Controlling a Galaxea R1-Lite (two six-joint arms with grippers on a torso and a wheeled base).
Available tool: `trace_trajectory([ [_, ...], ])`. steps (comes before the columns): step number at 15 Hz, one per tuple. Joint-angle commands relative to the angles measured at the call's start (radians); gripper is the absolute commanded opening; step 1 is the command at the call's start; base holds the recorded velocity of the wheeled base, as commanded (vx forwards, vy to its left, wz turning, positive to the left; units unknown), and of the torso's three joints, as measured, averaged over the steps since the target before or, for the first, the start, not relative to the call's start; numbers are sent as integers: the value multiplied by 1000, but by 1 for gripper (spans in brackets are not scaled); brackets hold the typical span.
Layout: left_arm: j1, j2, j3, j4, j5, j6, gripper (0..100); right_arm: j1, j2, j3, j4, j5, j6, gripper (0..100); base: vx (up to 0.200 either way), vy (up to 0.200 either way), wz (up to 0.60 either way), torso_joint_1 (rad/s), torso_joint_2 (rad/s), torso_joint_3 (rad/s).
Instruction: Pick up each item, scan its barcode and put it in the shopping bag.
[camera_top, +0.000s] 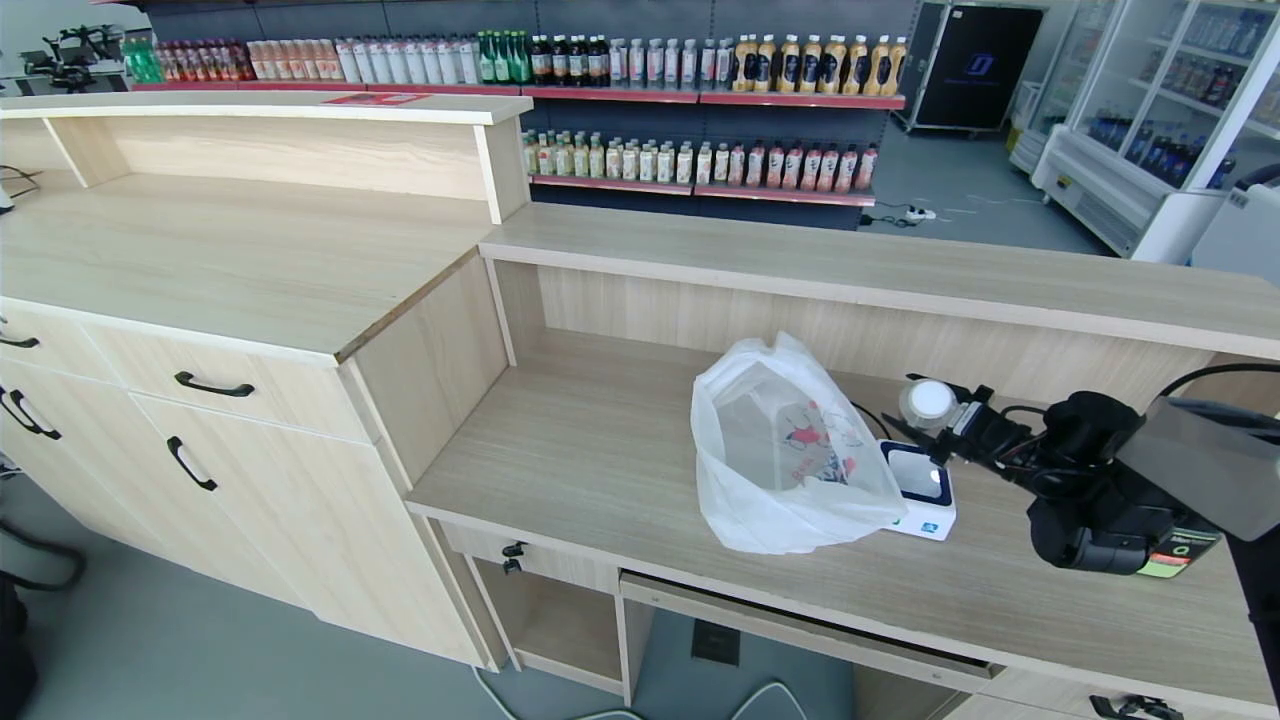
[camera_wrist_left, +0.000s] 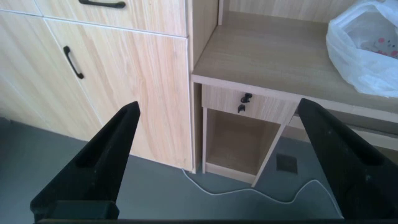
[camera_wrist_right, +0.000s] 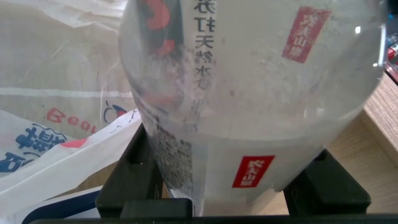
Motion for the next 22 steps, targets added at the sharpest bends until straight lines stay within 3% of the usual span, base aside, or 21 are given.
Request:
trace_trajectory([
  [1, 1, 0, 1, 0, 0, 0, 100, 0, 7, -4, -1, 1, 0, 0, 0, 0, 0, 0, 0, 0],
  [22, 1, 0, 1, 0, 0, 0, 100, 9, -15, -12, -1, -1, 51, 0, 0, 0, 0, 0, 0, 0],
])
